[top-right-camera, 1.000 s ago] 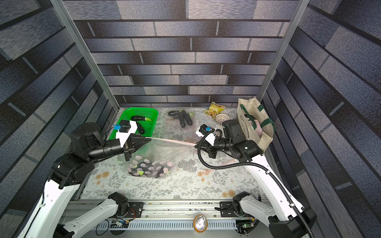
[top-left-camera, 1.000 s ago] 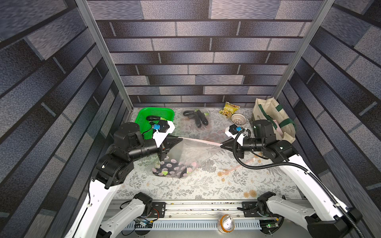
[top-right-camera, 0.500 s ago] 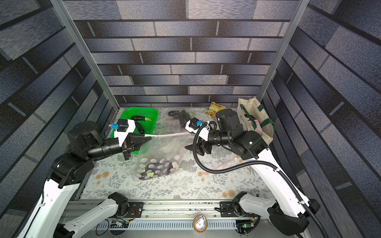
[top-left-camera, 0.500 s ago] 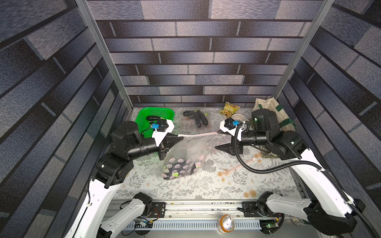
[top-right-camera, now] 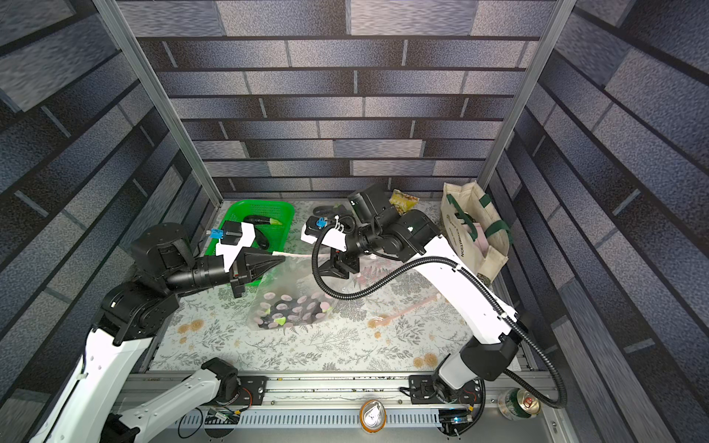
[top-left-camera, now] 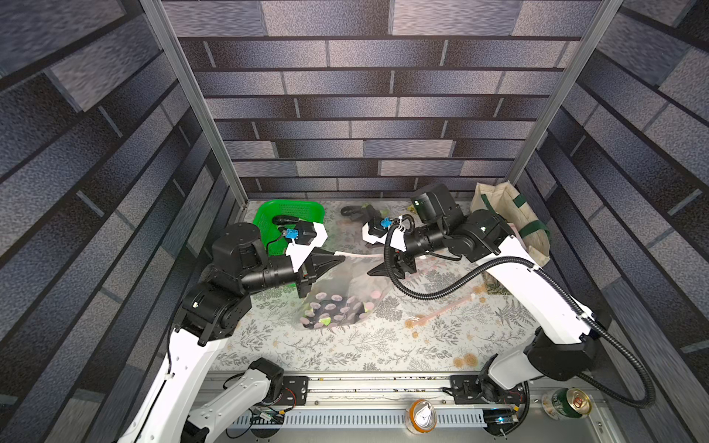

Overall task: Place the eggplant in a zip-top bag and seal the zipper
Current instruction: Place the zipper food storage bag at the center of the board.

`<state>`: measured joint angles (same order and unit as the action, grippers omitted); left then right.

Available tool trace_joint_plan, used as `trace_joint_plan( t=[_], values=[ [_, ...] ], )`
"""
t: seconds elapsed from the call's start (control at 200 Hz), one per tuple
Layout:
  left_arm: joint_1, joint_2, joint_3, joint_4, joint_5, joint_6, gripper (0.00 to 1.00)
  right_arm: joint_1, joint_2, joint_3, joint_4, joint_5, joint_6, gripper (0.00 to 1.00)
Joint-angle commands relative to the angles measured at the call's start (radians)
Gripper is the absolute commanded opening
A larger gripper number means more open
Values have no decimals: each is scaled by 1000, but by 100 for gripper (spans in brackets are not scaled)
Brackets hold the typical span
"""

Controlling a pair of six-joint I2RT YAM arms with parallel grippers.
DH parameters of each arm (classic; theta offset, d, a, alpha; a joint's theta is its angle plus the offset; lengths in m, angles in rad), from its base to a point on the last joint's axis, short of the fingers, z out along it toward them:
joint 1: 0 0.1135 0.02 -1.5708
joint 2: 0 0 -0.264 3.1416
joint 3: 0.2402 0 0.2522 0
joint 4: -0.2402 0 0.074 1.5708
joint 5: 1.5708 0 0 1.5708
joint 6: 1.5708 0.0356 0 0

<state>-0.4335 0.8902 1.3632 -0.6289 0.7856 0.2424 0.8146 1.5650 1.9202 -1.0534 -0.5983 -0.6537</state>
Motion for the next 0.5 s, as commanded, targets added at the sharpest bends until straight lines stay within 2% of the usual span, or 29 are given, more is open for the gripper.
trace_joint_plan(
  t=[0.0,0.075,0.165,0.311,0.496],
  values=[
    [-9,6,0,48,-5,-21,10,9,40,67,-129,-83,-77,0],
    [-14,-10,-27,71,-111,-61,29,-4,60,88,-126,14,-55,0],
    [-19,-38,-58,96,-281,-121,53,-52,79,111,-88,53,0,0],
    [-19,-61,-88,101,-578,-183,65,-114,142,185,-68,160,22,0],
    [-18,-57,-117,126,-767,-199,70,-177,297,411,-66,286,6,0]
  ],
)
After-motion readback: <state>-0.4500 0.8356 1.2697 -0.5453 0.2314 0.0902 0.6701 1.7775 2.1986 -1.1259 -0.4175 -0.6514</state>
